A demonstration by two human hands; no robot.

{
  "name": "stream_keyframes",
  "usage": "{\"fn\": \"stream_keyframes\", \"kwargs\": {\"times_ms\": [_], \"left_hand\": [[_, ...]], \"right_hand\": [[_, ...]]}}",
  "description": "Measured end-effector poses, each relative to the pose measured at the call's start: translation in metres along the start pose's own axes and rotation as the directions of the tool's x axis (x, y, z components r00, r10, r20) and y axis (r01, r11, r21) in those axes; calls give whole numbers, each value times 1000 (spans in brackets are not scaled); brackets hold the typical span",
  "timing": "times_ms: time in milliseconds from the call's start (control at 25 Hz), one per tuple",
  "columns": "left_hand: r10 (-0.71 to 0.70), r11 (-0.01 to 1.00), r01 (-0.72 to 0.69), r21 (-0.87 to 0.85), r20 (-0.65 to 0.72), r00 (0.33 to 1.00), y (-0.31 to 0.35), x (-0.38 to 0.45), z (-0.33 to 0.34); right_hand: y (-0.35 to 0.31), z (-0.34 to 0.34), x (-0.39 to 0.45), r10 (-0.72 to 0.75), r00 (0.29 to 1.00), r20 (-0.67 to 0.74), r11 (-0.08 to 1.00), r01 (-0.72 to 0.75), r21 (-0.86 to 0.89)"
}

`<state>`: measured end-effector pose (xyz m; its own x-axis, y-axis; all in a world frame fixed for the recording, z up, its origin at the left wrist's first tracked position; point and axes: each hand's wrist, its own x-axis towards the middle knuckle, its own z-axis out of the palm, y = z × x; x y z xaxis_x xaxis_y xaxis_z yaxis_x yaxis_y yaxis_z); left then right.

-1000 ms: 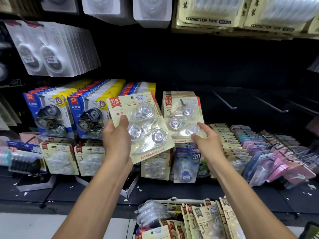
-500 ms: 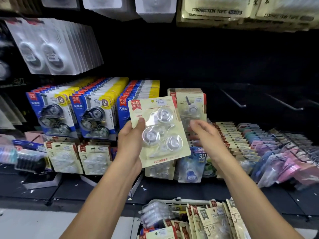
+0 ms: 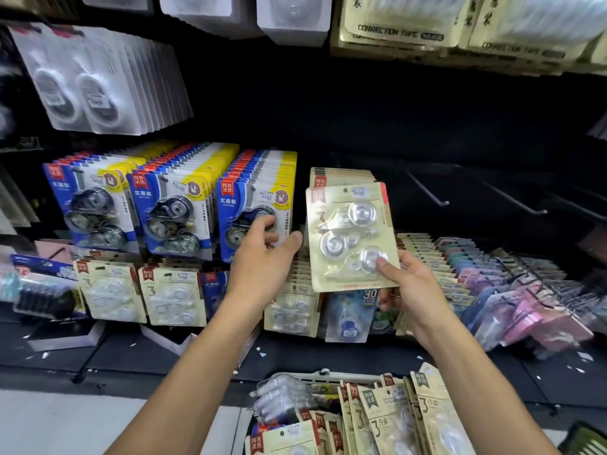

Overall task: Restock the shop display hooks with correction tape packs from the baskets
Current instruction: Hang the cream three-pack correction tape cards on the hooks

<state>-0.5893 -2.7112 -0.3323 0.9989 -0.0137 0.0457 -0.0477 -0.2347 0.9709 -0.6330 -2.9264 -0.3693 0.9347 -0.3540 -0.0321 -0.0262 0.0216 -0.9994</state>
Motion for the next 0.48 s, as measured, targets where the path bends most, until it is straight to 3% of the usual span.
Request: {"fn": "stream_keyframes", "kwargs": {"times_ms": [200,320,480], "left_hand": [[70,971,-75,227,30,997,-6,-2,-2],[102,960,-106,260,28,994,-6,-2,-3],[165,891,-169,422,47,985,-4,-5,-5]], "right_hand": [[-1,0,-6,-30,980,-196,997,44,68],[2,6,-7,-66,949,-309,991,98,89],[11,13,-5,-109,942,-317,991,129,43]]}}
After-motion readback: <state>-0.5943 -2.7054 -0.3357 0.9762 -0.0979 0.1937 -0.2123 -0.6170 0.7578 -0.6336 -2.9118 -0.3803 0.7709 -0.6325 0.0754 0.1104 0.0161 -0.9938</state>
